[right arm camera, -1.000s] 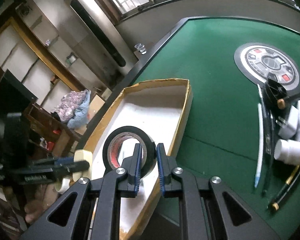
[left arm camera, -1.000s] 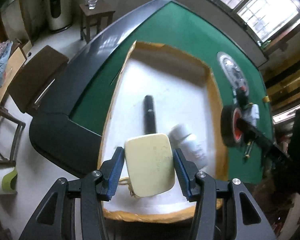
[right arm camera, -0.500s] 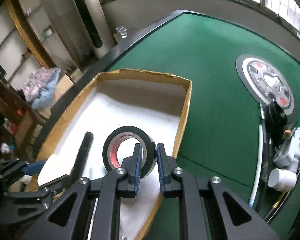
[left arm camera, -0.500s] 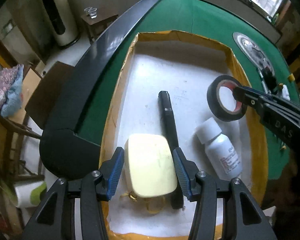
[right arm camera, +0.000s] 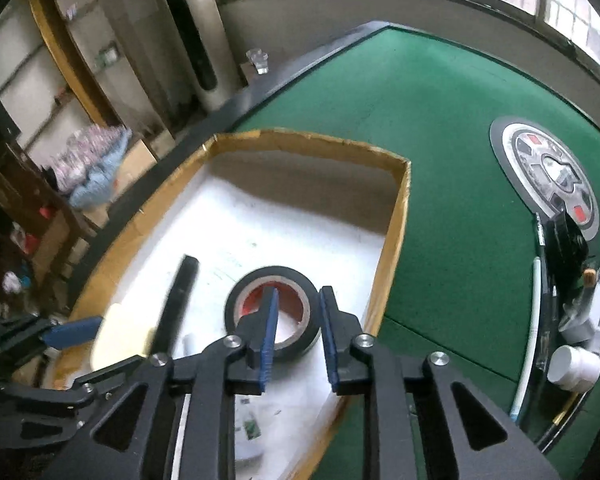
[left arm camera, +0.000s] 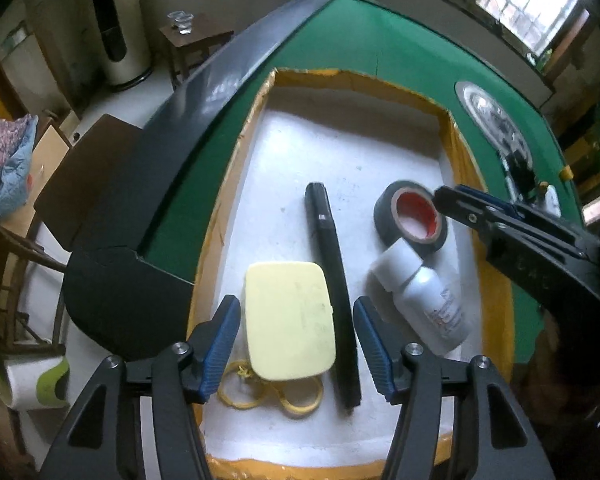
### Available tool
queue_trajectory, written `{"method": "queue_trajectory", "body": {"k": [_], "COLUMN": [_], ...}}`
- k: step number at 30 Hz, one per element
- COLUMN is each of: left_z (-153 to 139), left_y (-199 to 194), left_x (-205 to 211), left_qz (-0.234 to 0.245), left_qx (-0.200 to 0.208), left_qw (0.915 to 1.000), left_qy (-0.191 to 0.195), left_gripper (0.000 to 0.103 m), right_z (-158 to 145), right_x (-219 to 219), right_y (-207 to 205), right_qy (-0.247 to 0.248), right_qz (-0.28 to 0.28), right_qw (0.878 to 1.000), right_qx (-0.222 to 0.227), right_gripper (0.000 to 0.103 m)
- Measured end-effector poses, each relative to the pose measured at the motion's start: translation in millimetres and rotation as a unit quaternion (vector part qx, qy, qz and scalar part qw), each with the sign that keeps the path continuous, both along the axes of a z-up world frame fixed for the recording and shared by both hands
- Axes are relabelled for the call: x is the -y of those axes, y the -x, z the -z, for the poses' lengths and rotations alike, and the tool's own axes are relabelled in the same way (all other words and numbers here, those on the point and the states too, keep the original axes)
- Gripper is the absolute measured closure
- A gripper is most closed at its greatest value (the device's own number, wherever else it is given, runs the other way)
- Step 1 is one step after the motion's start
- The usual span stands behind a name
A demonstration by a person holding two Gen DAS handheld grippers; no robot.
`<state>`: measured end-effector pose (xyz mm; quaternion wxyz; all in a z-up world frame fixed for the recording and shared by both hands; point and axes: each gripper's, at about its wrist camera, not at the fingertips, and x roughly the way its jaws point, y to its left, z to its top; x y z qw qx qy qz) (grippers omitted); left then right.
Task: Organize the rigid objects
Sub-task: 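Carry the sponge and tape roll into the tray and release them, then move both grippers back toward the pens on the table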
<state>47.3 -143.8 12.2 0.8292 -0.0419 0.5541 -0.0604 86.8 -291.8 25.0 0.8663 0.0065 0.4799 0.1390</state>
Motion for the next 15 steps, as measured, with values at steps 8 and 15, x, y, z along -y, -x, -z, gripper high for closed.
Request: {"method": "queue_trajectory", "body": {"k": [8, 15], "left_z": [-55.0, -68.5], "left_y": [39.0, 60.1], "left_x": [18.6, 106.4], "left_qz": [-0.043, 0.057], "left_qx": [0.127, 0.139], "left_qw": [0.9906, 0.9838], "left_qy": [-0.024, 0.098], "left_gripper": [0.033, 0.03], "right_z": [-32.1, -34.8], "right_x": [58.4, 154.2], "right_y": [50.4, 105.4], "right_qy": [-0.121, -0.164], "right_qz": [-0.009, 0.03], "right_qw": [0.991, 0.985], "right_qx": [0.052, 0.054], "right_gripper": [0.071, 0.067]}}
